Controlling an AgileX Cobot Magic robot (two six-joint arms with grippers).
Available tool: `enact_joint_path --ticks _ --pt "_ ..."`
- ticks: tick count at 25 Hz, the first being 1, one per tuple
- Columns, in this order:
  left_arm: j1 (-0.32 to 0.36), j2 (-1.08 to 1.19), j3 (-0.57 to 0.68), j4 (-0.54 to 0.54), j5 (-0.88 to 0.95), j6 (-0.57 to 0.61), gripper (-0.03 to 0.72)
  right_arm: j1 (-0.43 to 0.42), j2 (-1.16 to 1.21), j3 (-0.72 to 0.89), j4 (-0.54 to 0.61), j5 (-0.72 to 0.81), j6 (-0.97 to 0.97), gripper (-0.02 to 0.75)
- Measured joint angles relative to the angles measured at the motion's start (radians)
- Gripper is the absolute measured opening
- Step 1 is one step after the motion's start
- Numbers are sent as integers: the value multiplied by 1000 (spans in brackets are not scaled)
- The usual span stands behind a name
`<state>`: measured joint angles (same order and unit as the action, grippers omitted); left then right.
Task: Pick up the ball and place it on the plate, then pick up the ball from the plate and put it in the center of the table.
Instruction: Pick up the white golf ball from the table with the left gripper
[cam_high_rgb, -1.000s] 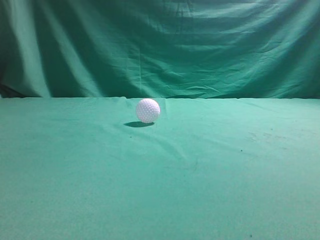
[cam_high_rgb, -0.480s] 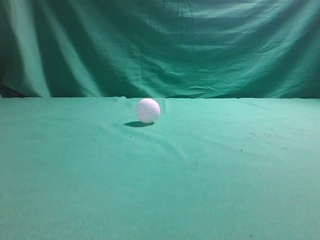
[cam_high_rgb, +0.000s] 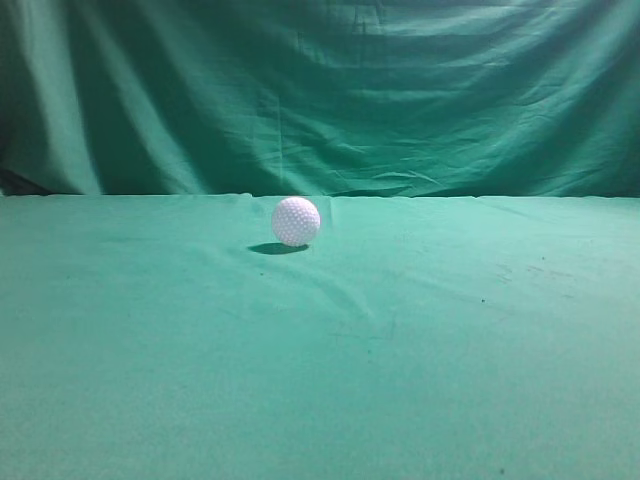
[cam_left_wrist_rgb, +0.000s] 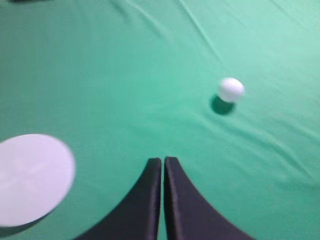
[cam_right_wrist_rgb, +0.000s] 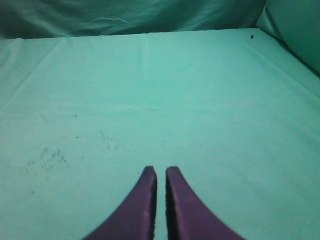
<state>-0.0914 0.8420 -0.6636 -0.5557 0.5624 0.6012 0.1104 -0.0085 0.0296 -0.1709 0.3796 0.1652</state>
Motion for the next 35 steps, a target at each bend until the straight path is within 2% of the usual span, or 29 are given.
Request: enact_joint_path --ticks 4,6,8,11,13,17,23,26,27,28,30,32,34,35 --pt "-23 204 -74 -194 62 219 0 0 0 0 0 0 0 70" --pt "-67 297 -117 -216 62 268 0 0 0 0 0 0 0 70" --pt "-140 386 -164 -204 52 286 0 0 0 0 0 0 0 70" --pt "-241 528 -248 -136 12 255 0 0 0 0 0 0 0 70" --pt "-280 614 -320 -88 4 214 0 0 0 0 0 0 0 70" --pt "-327 790 -471 29 13 145 0 0 0 0 0 0 0 70" --pt "-377 1004 -701 261 107 -20 0 0 0 0 0 0 0 70" --pt "-411 1083 -805 342 165 -40 0 0 0 0 0 0 0 70" --pt "-419 1105 -835 354 172 -45 48 0 0 0 0 0 0 70" --pt "-424 1125 -857 364 174 -47 48 0 0 0 0 0 0 70" --pt "-428 1158 -899 370 174 -61 172 0 0 0 0 0 0 70" --pt "-428 1187 -926 376 174 -107 314 0 0 0 0 0 0 70" --pt "-428 1206 -943 374 172 -156 500 0 0 0 0 0 0 70" --pt "-428 1214 -945 372 172 -173 568 0 0 0 0 0 0 70"
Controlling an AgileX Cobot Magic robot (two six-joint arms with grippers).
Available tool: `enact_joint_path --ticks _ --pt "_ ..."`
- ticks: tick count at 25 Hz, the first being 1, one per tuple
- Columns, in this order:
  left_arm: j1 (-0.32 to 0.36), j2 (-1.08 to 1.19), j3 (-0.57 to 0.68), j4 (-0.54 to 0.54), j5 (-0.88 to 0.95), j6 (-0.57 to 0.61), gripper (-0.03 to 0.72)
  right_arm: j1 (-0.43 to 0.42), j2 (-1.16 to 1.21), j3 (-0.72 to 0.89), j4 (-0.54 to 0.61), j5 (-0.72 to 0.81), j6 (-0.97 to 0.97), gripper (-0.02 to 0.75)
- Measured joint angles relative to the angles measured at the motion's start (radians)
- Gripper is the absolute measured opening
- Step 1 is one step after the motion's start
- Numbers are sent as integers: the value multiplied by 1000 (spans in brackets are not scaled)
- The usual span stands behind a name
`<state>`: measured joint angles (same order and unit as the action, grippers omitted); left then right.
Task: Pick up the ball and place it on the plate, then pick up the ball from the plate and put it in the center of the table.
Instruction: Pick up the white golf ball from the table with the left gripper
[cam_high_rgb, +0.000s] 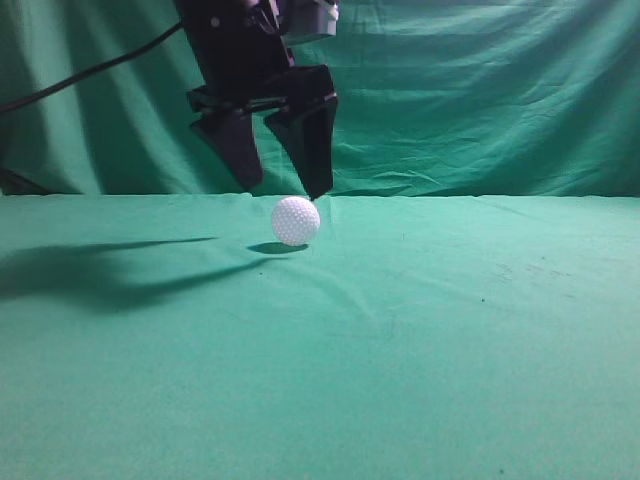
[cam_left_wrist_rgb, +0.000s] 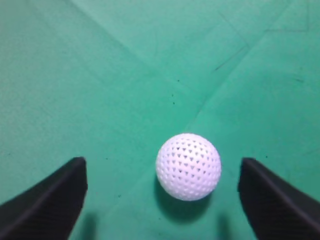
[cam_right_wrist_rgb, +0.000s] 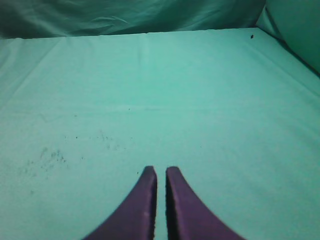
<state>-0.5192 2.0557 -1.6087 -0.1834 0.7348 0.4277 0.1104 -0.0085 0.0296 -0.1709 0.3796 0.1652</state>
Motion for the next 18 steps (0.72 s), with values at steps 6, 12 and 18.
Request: enact_joint_path --ticks 6,12,18 --pt "0 40 -15 0 0 -29 642 0 0 0 0 0 0 70" --pt "0 84 -15 -8 -6 -31 601 0 0 0 0 0 -2 70" --pt "0 98 -15 -10 -10 -31 538 0 0 0 0 0 -2 70"
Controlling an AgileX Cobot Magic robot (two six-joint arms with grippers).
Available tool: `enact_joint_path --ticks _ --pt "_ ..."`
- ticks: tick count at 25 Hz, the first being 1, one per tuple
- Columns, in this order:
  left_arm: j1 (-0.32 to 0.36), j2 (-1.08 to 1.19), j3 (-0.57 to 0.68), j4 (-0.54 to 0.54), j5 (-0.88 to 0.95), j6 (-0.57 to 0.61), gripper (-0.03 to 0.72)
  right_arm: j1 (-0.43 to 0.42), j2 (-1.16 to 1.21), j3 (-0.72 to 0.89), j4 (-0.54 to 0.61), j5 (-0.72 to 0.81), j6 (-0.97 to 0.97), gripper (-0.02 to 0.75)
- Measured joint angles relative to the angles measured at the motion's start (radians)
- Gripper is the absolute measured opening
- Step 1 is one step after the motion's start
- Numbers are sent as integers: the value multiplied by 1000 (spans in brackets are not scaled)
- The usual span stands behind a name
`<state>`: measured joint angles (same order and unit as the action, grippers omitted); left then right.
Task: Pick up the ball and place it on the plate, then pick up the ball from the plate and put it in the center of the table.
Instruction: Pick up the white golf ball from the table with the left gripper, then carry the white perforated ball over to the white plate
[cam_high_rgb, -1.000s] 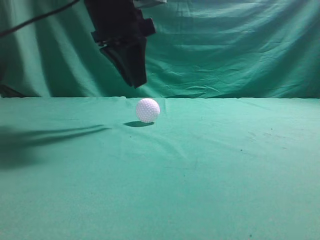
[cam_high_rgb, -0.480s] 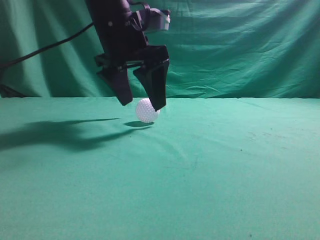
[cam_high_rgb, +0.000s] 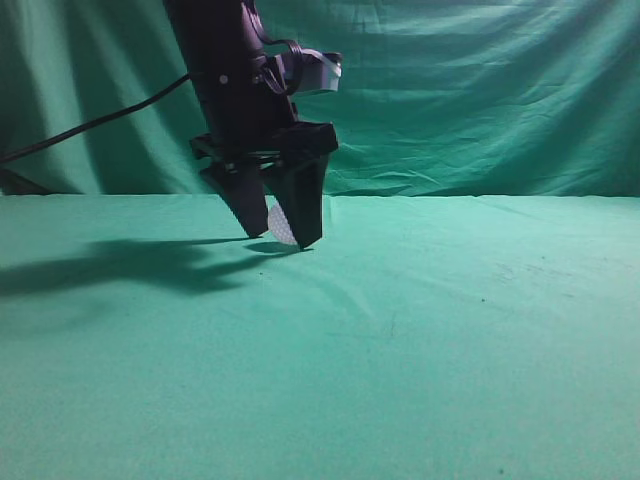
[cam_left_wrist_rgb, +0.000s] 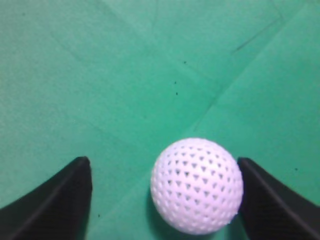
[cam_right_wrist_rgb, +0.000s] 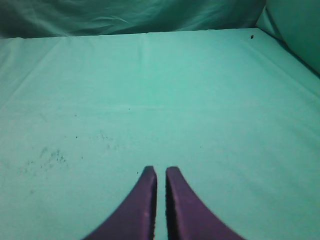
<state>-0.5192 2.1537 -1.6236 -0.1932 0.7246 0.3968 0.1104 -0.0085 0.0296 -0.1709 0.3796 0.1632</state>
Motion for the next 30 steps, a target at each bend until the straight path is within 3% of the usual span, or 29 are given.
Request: enact_joint_path --ticks 5,9,18,23,26,30 --pt "0 0 0 0 2 0 304 0 0 0 0 0 0 70" --pt "0 0 -7 -1 10 -13 311 0 0 0 0 0 0 70" --pt "0 -125 -96 32 212 -140 311 0 0 0 0 0 0 70" --pt "4 -259 -98 146 290 -225 311 0 0 0 0 0 0 70" --pt "45 -347 -58 180 302 -258 311 0 0 0 0 0 2 70" --pt "161 -469 98 188 300 -288 311 0 0 0 0 0 2 70"
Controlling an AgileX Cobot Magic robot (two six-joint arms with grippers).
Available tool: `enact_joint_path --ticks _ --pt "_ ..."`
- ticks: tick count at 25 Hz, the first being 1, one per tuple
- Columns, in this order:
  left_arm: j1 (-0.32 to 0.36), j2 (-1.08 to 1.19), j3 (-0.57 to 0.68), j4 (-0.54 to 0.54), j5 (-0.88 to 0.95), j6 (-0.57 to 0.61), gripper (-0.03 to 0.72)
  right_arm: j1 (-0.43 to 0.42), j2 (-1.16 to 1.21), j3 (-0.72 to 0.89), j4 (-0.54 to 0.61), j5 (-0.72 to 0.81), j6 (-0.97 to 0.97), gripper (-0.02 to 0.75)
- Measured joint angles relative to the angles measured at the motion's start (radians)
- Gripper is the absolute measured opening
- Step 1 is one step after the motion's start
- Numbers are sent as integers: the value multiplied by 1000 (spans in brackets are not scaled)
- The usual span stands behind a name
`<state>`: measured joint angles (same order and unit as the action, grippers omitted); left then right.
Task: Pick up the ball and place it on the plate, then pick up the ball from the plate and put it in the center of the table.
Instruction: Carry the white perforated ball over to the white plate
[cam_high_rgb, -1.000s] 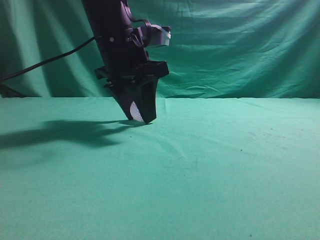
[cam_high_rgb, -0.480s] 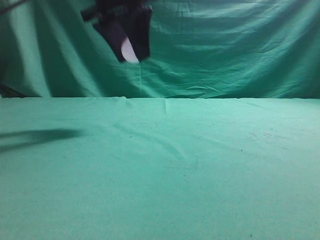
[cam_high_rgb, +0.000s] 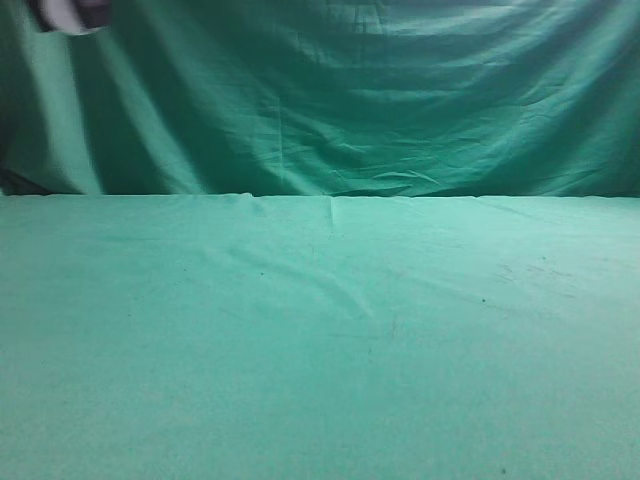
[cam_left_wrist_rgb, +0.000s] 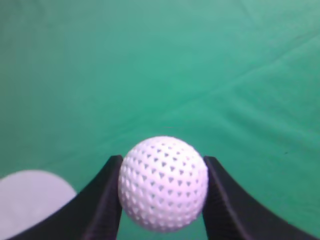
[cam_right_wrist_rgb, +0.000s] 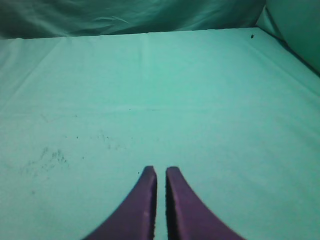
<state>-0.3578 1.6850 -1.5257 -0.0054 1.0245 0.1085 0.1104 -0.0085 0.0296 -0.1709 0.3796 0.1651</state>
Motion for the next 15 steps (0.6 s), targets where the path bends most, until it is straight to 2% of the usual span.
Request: enact_joint_path --ticks 7,15 --pt "196 -213 289 5 -88 -21 311 0 0 0 0 0 2 70" --pt "371 -257 405 46 -152 -26 311 0 0 0 0 0 4 70"
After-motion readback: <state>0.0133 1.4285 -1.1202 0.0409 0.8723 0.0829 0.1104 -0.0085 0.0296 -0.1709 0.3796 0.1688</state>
